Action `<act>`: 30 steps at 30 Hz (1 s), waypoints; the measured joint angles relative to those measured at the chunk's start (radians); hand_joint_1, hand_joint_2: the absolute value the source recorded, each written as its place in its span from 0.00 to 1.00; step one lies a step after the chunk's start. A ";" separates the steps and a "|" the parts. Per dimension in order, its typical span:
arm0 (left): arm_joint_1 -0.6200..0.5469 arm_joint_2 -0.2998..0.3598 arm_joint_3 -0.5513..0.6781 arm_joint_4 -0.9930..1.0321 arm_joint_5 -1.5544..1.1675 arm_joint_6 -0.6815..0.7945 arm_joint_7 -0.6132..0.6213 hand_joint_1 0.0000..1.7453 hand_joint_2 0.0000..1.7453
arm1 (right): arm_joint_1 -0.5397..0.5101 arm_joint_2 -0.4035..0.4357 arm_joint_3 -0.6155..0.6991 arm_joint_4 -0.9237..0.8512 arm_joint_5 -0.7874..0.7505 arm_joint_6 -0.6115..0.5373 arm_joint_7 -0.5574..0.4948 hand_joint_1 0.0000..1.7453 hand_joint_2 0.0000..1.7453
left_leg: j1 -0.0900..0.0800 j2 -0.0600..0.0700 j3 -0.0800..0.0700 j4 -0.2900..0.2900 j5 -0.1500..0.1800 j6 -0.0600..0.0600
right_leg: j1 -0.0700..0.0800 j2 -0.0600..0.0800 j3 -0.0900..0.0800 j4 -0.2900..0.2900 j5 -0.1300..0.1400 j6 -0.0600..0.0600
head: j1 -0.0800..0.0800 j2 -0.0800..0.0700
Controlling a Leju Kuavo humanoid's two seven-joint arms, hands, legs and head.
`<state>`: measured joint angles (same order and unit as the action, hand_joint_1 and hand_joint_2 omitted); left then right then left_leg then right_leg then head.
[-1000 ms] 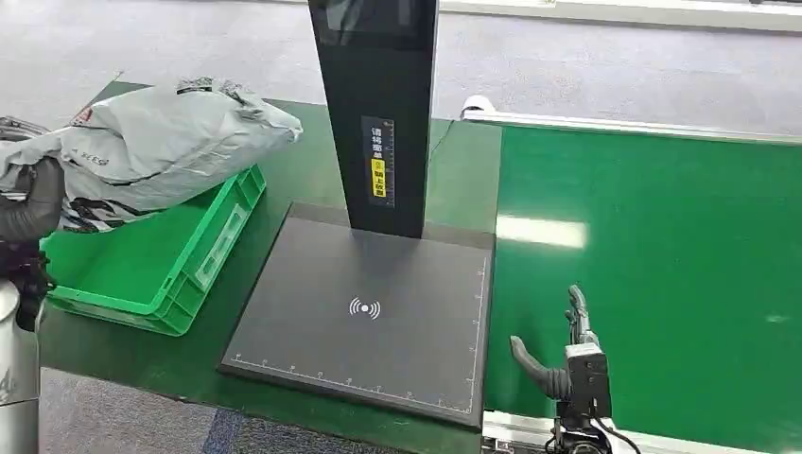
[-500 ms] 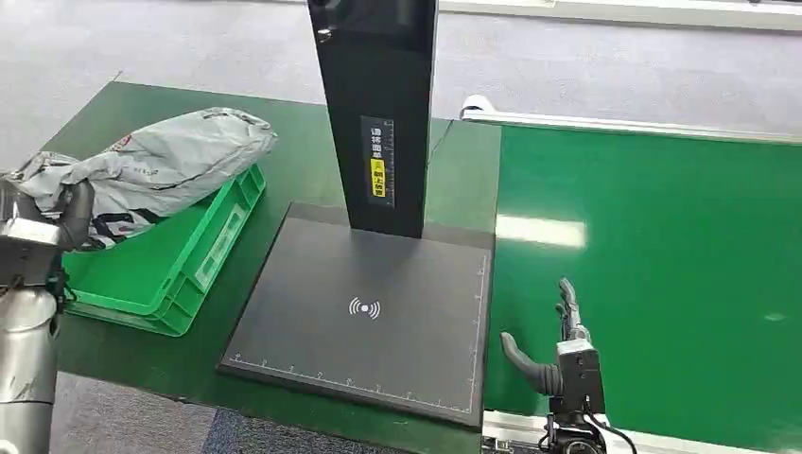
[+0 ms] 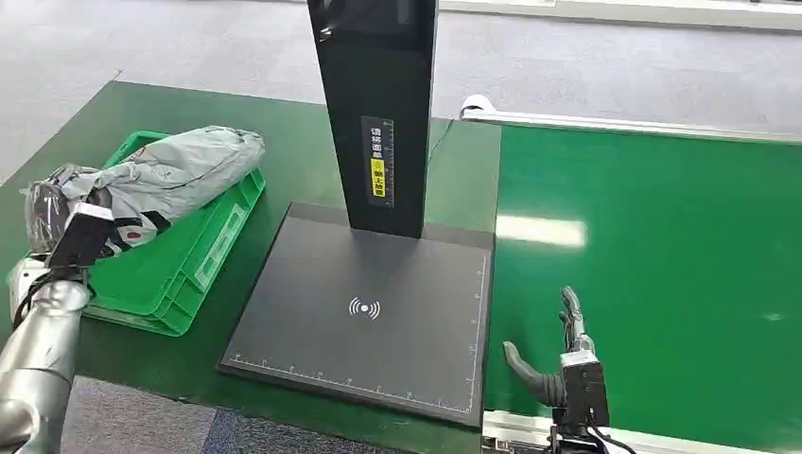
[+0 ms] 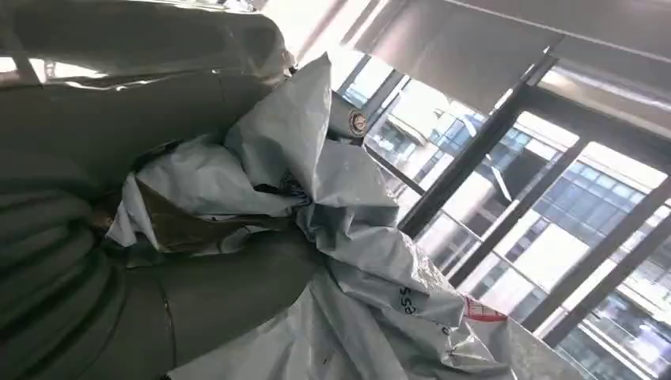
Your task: Moved the parcel from conveyor to table for the left to box.
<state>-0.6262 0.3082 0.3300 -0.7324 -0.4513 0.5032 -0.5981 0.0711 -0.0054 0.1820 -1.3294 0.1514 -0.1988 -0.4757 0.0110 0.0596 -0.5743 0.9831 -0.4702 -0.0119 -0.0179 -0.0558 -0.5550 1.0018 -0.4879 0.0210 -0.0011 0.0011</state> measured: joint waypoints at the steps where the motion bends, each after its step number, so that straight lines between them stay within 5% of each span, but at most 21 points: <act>1: -0.014 0.003 -0.002 0.018 -0.004 0.011 0.000 1.00 1.00 | 0.000 -0.003 0.000 0.000 -0.010 -0.002 -0.005 0.00 1.00 | 0.000 0.000 0.000 0.000 0.000 0.000 | 0.000 0.000 0.000 0.000 0.000 0.000 | 0.000 0.000; 14: -0.143 0.077 -0.010 0.171 -0.025 0.095 0.035 1.00 1.00 | -0.001 -0.025 0.016 0.006 -0.058 -0.043 -0.027 0.00 1.00 | 0.001 0.000 -0.001 0.000 0.000 0.000 | 0.001 0.000 -0.001 0.000 0.000 0.000 | 0.000 0.000; 28: -0.124 0.102 -0.011 0.255 -0.114 0.173 0.129 1.00 1.00 | 0.011 -0.007 0.026 -0.028 -0.007 -0.026 0.011 0.00 1.00 | 0.001 0.000 -0.001 0.000 0.000 0.000 | 0.001 0.000 -0.001 0.000 0.000 0.000 | 0.000 0.000; 29: -0.115 0.100 -0.011 0.260 -0.114 0.176 0.127 0.94 1.00 | 0.013 -0.006 0.026 -0.028 -0.006 -0.024 0.011 0.00 1.00 | 0.001 0.000 -0.001 0.000 0.000 0.000 | 0.001 0.000 -0.001 0.000 0.000 0.000 | 0.000 0.000; 30: -0.105 0.096 -0.011 0.265 -0.108 0.177 0.118 0.63 1.00 | 0.015 -0.007 0.026 -0.029 -0.006 -0.023 0.011 0.00 1.00 | 0.001 0.000 -0.001 0.000 0.000 0.000 | 0.001 0.000 -0.001 0.000 0.000 0.000 | 0.000 0.000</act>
<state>-0.7308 0.4043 0.3193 -0.4669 -0.5596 0.6806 -0.4799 0.0863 -0.0122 0.2075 -1.3581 0.1457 -0.2220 -0.4643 0.0118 0.0598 -0.5753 0.9832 -0.4700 -0.0122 -0.0169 -0.0556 -0.5561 1.0021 -0.4878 0.0208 -0.0011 0.0011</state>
